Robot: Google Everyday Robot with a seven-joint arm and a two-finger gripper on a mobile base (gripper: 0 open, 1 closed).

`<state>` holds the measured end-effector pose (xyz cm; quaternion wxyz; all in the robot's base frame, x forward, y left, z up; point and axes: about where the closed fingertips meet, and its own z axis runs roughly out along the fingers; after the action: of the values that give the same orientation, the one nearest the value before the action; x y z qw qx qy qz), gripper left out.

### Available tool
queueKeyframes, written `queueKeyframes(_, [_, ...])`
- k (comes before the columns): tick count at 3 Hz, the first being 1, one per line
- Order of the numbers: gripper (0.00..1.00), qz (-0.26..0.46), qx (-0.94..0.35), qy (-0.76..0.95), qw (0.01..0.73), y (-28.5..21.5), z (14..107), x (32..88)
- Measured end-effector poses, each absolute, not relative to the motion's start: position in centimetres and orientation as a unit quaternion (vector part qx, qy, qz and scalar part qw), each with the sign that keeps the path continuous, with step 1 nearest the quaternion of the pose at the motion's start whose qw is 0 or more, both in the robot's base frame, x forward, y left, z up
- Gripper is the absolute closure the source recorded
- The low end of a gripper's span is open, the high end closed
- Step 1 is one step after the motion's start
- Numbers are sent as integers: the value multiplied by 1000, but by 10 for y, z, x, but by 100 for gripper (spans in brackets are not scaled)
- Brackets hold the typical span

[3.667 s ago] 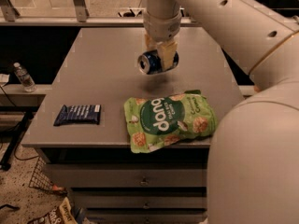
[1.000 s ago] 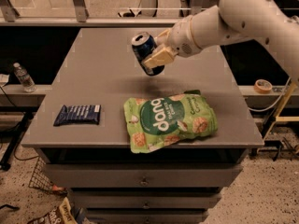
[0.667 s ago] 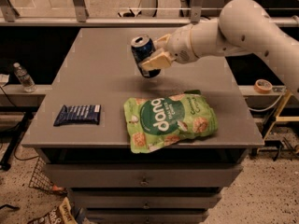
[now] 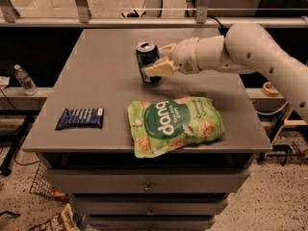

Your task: Place pepsi can upright

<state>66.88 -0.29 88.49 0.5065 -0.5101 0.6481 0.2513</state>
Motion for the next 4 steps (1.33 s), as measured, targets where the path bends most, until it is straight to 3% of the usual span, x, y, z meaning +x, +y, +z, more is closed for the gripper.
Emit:
queueKeyframes(1, [100,270,-498,646,512,-2,873,673])
queueKeyframes(2, [82,272,-498,645,511,1,872,673])
queueKeyframes(4, [35,275,-501,643,510,6,871,672])
